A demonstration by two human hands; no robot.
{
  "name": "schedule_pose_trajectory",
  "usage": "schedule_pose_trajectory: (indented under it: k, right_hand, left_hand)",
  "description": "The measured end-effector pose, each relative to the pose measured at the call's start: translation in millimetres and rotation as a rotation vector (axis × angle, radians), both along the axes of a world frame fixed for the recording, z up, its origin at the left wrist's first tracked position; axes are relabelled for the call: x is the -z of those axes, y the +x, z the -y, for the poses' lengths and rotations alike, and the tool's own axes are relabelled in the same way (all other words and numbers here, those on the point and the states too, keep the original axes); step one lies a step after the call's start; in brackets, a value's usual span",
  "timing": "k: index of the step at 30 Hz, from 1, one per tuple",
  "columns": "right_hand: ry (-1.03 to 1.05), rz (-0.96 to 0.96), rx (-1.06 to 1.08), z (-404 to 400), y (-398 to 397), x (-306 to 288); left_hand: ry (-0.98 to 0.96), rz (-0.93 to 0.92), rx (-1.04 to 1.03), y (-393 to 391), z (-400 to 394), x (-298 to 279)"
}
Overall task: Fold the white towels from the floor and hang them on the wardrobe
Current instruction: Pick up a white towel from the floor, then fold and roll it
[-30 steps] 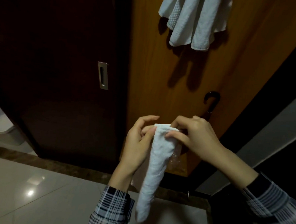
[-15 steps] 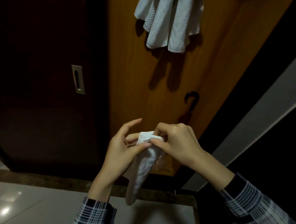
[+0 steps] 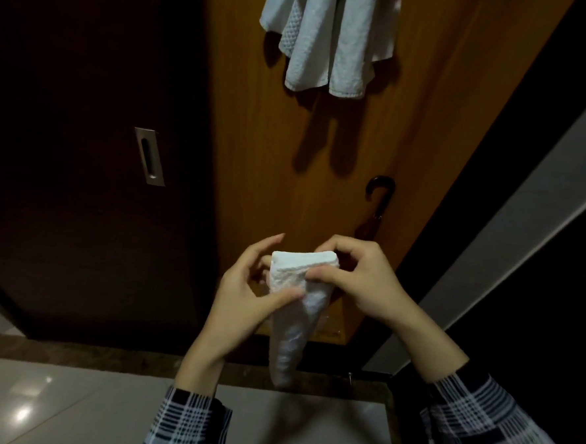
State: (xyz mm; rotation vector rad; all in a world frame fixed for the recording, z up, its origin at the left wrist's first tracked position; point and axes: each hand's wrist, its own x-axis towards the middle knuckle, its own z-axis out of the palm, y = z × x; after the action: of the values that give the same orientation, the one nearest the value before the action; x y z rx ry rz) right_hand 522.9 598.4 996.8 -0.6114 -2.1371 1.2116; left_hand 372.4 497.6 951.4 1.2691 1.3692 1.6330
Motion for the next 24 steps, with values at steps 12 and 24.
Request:
schedule_pose_trajectory:
  k: [12, 24]
  right_hand:
    - [-0.22, -0.011, -0.075, -3.9, -8.6, -28.8]
    - [-0.637, -0.14, -0.031, 2.5, -14.0, 32.9]
  left_hand:
    - [-0.043, 0.286, 0.42, 28.3, 2.2, -14.6]
    - [-0.167, 0.431, 0.118, 32.8, -5.3, -8.3]
